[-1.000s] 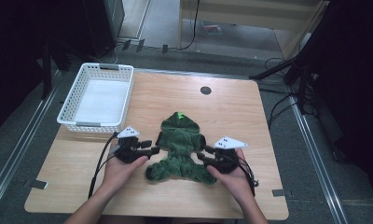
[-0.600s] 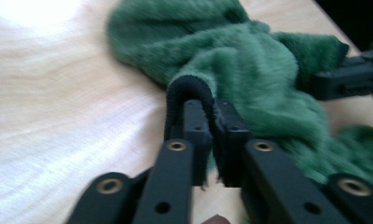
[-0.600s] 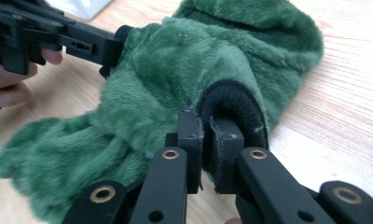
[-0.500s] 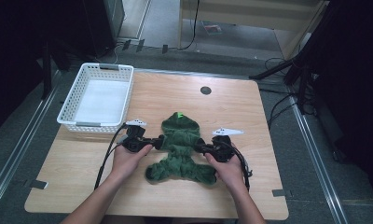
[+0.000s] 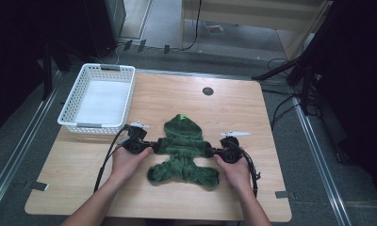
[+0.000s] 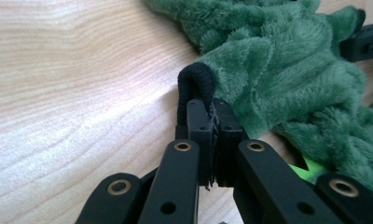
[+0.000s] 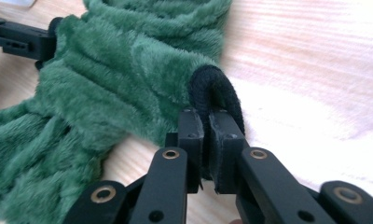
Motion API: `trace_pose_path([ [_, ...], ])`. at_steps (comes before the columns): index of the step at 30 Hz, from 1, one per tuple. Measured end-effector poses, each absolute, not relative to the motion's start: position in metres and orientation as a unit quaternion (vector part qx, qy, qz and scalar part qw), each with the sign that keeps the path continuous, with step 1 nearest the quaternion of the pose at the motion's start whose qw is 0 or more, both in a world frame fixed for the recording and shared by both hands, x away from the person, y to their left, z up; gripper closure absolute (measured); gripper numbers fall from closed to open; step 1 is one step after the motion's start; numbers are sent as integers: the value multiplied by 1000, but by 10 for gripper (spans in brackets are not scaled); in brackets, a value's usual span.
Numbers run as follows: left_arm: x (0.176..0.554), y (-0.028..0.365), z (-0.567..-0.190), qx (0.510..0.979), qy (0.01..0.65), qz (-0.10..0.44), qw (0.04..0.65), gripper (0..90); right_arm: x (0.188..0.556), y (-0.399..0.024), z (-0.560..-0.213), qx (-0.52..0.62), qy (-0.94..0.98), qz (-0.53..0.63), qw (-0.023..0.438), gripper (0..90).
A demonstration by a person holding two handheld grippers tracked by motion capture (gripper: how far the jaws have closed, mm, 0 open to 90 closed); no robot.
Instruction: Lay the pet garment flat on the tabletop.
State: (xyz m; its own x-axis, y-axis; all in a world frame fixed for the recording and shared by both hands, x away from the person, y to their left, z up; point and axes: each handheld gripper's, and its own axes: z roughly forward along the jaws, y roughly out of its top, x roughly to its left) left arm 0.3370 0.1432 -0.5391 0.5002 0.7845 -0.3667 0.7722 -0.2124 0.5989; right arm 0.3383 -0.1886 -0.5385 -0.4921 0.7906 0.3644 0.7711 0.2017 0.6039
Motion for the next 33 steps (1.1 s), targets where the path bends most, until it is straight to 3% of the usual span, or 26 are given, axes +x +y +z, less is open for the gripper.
trace_pose_path([
  [2,337,143,-539,778,498,11,383,887,339,-189,-537,505,774,381,26,745],
  [4,337,144,-539,777,494,7,391,875,338,-189,-533,501,769,396,32,615],
  [5,337,144,-540,776,494,7,393,865,337,-191,-523,498,764,405,58,544],
  [9,337,143,-542,776,490,7,398,854,345,-192,-503,497,738,450,72,552],
  [14,337,141,-544,773,490,11,402,848,378,-154,-485,478,743,462,76,641],
  [18,336,141,-544,771,493,12,404,845,416,-103,-497,471,771,425,60,667],
  [21,336,144,-544,769,495,10,404,847,430,-83,-514,468,801,365,78,670],
  [26,337,150,-545,766,500,13,404,848,439,-87,-531,472,807,342,89,661],
  [28,337,151,-545,763,503,13,406,848,443,-92,-531,479,803,333,122,665],
  [33,340,150,-545,755,513,19,408,846,449,-91,-533,484,797,329,150,670],
])
